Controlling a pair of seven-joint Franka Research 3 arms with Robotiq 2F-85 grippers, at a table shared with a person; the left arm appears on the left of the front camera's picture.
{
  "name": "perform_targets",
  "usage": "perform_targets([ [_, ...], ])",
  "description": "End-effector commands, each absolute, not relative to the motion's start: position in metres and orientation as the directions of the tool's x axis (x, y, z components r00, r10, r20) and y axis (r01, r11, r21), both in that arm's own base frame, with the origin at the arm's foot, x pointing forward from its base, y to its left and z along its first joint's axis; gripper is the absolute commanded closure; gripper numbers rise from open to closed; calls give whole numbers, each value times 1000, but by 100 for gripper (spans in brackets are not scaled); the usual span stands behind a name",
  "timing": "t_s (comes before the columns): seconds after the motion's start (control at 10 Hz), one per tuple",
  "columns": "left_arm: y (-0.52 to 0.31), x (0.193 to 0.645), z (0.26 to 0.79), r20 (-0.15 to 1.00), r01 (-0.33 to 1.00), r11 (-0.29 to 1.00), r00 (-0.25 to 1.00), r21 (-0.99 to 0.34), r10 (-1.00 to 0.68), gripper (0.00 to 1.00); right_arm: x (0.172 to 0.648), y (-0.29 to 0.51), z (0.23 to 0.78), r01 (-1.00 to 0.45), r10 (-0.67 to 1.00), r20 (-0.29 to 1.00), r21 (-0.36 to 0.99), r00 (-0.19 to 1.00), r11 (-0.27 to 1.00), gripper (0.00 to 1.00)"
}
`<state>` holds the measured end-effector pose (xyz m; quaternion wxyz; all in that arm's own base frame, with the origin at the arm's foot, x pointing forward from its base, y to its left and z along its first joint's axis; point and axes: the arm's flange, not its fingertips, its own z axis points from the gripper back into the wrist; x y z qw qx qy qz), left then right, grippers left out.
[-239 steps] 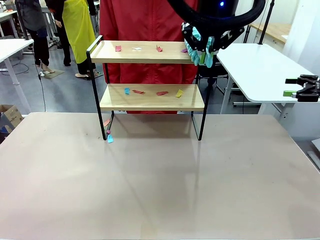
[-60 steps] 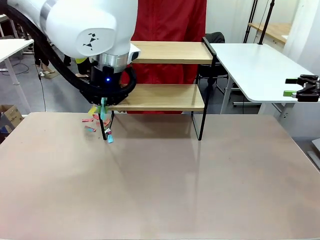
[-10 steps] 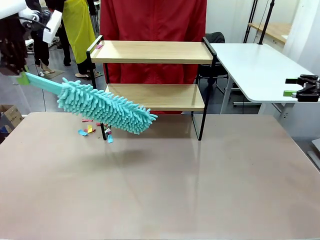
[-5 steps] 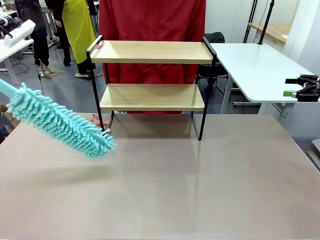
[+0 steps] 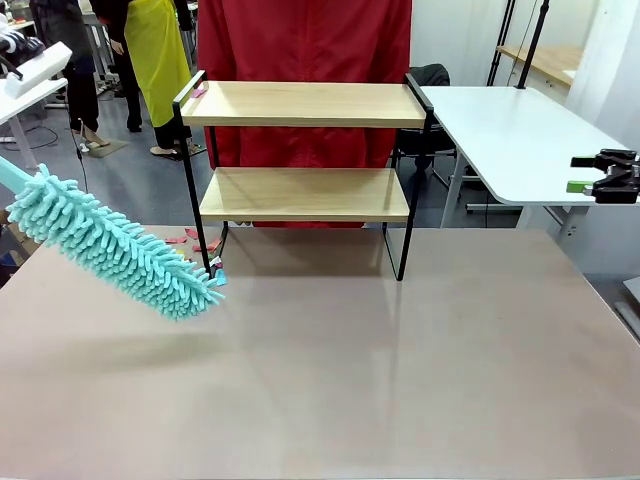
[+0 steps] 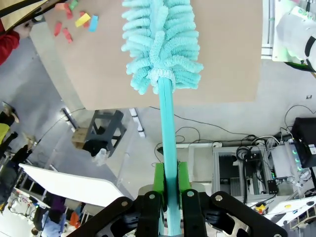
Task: Clean the shelf.
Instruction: Clean the specific section of the Shelf indicated by the human with the Duster, then hand the Duster back to the human.
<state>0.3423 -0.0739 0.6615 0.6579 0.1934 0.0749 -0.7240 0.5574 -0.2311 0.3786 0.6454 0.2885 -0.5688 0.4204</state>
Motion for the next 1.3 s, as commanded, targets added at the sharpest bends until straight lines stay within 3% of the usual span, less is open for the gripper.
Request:
perform_targets([
  [0.0, -72, 341, 663, -372, 983, -115, -53, 146, -927, 87, 558, -228, 385, -870, 220, 975, -95, 16, 484, 0],
  [1.2, -72, 341, 663, -372, 983, -115, -53, 146, -927, 87, 558, -228, 385, -870, 220, 975, -95, 16, 484, 0],
])
